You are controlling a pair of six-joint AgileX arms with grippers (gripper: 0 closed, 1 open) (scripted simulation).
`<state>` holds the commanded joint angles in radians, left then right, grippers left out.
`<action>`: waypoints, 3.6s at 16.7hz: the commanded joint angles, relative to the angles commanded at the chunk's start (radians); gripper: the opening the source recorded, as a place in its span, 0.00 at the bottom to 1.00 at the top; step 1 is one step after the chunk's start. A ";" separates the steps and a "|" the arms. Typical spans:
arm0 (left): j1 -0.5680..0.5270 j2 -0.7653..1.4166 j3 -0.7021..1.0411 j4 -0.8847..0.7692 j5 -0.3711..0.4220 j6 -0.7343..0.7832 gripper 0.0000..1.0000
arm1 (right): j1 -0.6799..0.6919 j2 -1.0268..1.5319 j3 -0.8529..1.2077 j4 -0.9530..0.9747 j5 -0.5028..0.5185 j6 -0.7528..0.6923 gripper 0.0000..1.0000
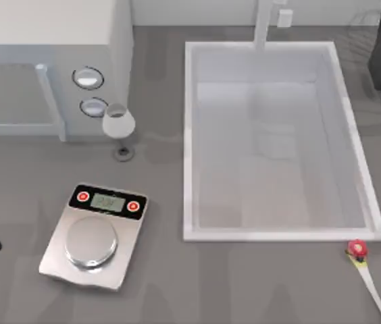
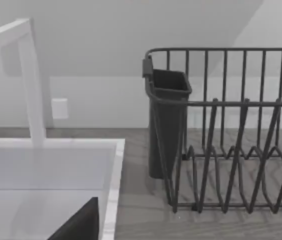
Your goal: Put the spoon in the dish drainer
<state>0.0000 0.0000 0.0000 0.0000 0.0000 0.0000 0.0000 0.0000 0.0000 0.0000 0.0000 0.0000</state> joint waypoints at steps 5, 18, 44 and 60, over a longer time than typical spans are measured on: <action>0.000 0.000 0.000 0.000 0.000 0.000 1.00 | 0.026 0.066 0.060 -0.062 0.001 0.013 1.00; 0.000 0.000 0.000 0.000 0.000 0.000 1.00 | 0.333 1.113 0.694 -0.818 -0.010 0.194 1.00; 0.000 0.000 0.000 0.000 0.000 0.000 1.00 | 0.432 1.640 0.657 -0.581 -0.001 0.255 1.00; 0.000 0.000 0.000 0.000 0.000 0.000 1.00 | 0.432 1.640 0.657 -0.581 -0.001 0.255 0.02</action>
<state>0.0000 0.0000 0.0000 0.0000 0.0000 0.0000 0.4321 1.6404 0.6565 -0.5814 -0.0011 0.2546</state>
